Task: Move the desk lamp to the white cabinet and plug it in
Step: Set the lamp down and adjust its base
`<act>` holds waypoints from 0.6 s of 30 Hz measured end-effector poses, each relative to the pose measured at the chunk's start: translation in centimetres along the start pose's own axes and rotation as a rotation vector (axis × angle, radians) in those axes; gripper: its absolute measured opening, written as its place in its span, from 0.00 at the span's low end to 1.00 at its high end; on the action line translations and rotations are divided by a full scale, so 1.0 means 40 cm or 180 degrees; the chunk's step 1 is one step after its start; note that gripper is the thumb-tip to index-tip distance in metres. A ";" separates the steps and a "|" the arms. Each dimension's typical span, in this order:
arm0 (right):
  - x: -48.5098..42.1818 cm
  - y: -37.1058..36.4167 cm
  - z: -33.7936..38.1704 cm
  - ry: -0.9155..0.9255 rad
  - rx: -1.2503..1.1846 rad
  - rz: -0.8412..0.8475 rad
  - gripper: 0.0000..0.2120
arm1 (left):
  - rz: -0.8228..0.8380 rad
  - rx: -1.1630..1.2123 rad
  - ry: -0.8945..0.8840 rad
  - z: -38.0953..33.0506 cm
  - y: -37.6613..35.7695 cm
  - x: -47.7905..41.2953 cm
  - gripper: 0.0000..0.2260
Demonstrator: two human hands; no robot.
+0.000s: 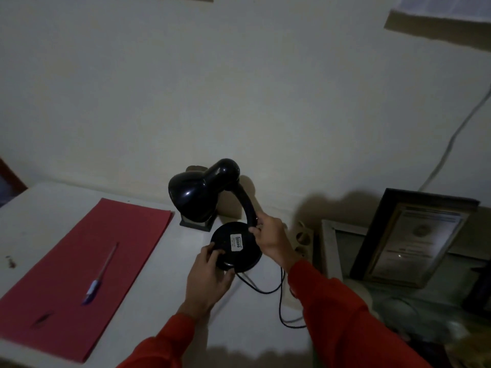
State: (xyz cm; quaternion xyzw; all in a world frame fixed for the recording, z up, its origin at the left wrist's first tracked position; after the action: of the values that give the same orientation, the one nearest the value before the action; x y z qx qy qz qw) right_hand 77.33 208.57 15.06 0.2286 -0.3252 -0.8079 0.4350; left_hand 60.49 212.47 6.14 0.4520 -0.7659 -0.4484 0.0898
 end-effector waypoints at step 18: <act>-0.088 0.012 -0.020 0.0076 0.0220 0.0085 0.17 | -0.0007 -0.0116 0.0118 -0.028 -0.029 -0.055 0.19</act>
State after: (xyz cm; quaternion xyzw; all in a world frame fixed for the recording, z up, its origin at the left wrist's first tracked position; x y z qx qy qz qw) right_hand 79.94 211.09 15.15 0.2488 -0.3507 -0.7876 0.4414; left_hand 63.07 213.27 6.49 0.4593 -0.7553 -0.4540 0.1118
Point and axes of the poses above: each hand's wrist, its own x-axis away from the middle knuckle, its own y-axis out of the back of the hand, z = x × y, the point moved 6 cm from there along -x, towards the middle knuckle, and after that the axes turned 1 degree about x, right-handed, at the moved point
